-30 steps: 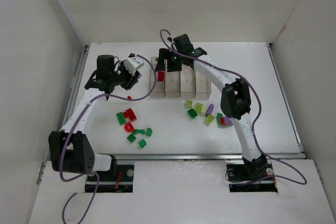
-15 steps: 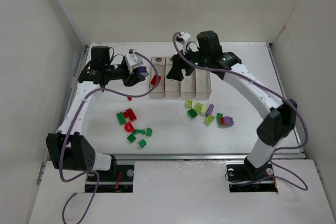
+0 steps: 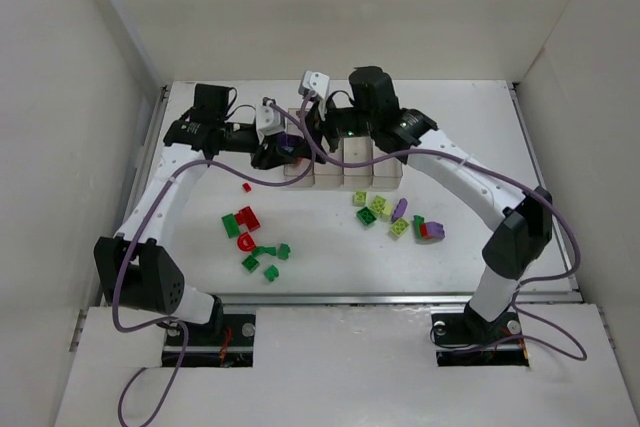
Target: Sort the legos into containers by color
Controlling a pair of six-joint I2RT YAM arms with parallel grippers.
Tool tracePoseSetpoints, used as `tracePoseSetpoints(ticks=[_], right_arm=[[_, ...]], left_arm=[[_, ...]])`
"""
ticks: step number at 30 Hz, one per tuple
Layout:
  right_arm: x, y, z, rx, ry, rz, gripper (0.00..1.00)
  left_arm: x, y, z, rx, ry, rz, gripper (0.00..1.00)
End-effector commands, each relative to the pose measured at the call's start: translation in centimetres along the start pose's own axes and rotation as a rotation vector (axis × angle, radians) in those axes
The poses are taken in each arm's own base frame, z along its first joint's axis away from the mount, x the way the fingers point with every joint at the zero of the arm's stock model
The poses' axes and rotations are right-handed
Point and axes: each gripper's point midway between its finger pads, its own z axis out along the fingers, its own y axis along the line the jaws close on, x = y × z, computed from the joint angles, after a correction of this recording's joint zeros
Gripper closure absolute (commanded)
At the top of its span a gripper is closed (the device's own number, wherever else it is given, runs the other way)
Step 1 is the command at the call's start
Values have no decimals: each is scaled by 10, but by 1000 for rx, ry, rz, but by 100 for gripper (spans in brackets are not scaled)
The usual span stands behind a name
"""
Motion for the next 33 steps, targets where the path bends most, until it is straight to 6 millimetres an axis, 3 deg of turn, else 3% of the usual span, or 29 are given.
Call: tracePoseSetpoints(ticks=[1,13,14,15,16,19,20,23,28,33], right_arm=[[-28,-1,6,-15,-64,-112,28],[-41,5,7,-35,-84,-127,67],[-41,6,9,-20,-79,-128,71],[-44,9,10,-10,-74,-121,100],[-51,9,5,10,-91,-120,100],[-58,14,-8,34,-133,-123,100],[-59,20,-9,26,-141,-118,100],[-55,24,-15,36,-139,-108,100],[-36,26,-14,35,-92,-78,100],[-34,29,-14,19,-86,-64,100]], left_arm=[[-33,-5,-6,30,-73,66,100],[-31,-11,-3,45,-68,25,100],[-29,-10,-3,39,-62,24,96],[-29,-10,-3,39,-62,24,90],[-29,-10,-3,40,-61,14,77],[-28,-10,-4,33,-53,-9,63],[-26,-9,-4,25,-44,-9,47],[-23,-10,-8,12,-26,-20,34],[-11,5,-30,-59,2,-44,30],[-15,5,-37,-66,-22,-53,41]])
